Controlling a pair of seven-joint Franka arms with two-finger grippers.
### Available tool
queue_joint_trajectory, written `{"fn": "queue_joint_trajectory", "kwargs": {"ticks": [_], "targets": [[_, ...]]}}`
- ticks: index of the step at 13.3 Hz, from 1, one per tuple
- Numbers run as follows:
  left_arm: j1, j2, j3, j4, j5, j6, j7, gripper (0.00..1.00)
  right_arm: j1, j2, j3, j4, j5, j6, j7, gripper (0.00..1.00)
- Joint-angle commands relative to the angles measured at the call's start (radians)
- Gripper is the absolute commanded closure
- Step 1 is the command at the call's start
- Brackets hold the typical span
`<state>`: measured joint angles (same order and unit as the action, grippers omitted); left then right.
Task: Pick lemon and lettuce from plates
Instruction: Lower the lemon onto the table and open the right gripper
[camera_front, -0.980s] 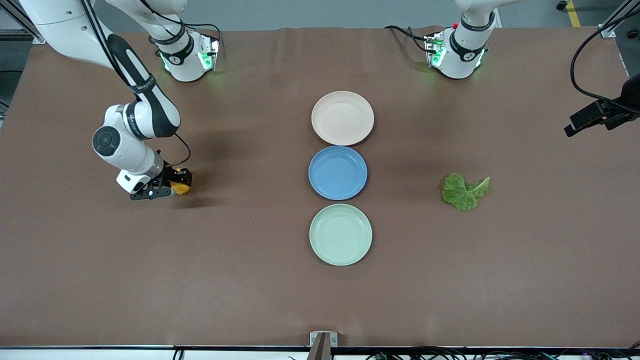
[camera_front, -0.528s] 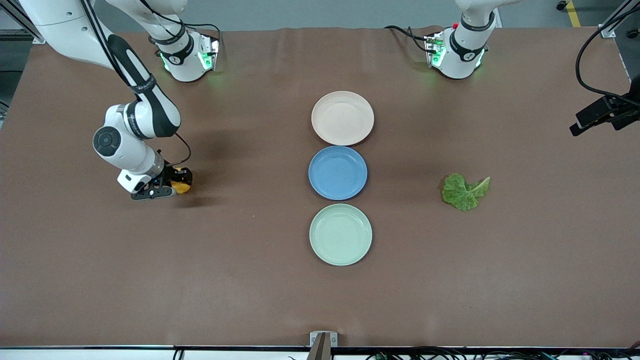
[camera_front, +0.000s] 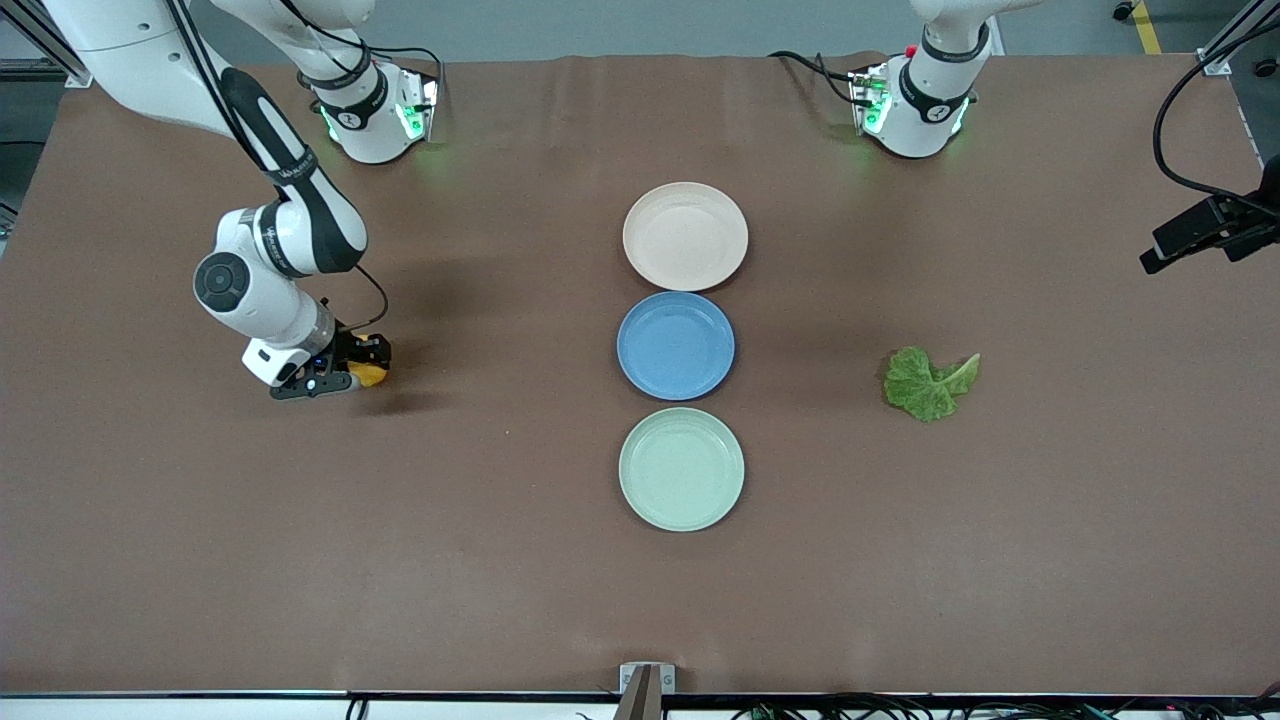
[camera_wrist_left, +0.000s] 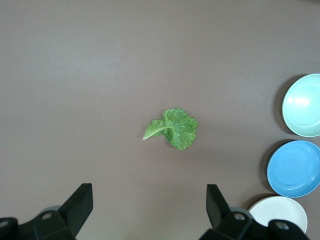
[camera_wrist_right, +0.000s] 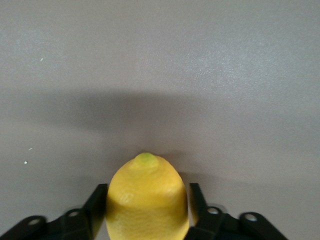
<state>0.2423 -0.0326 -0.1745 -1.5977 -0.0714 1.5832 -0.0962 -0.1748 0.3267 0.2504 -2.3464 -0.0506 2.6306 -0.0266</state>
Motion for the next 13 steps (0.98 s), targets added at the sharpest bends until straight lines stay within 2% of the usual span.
{"fn": "queue_joint_trajectory", "kwargs": {"ticks": [1,2,3,5,7,8,13], "targets": [[-0.101,0.014,0.096,0.032,-0.004,-0.025,0.01,0.0,-0.002,-0.011,0.004,0.034,0.024,-0.017,-0.019,0.0],[-0.157,0.014,0.155,0.03,-0.004,-0.026,0.01,0.0,0.0,-0.021,0.004,0.082,0.024,-0.096,-0.018,0.0],[-0.194,0.014,0.194,0.03,-0.004,-0.026,0.01,0.0,0.0,-0.028,0.004,0.169,0.024,-0.23,-0.009,0.0],[-0.205,0.014,0.204,0.03,-0.004,-0.026,0.01,0.0,-0.003,-0.028,0.004,0.344,0.024,-0.491,-0.009,0.0],[-0.222,0.014,0.208,0.03,-0.004,-0.026,0.009,0.0,-0.006,-0.035,0.0,0.47,0.023,-0.666,-0.009,0.0],[-0.241,0.013,0.226,0.032,-0.004,-0.026,0.009,0.0,-0.009,-0.058,-0.002,0.51,0.023,-0.734,-0.007,0.0],[-0.256,0.013,0.24,0.036,-0.004,-0.025,0.009,0.0,-0.006,-0.239,-0.002,0.519,0.023,-0.902,0.04,0.0]]}}
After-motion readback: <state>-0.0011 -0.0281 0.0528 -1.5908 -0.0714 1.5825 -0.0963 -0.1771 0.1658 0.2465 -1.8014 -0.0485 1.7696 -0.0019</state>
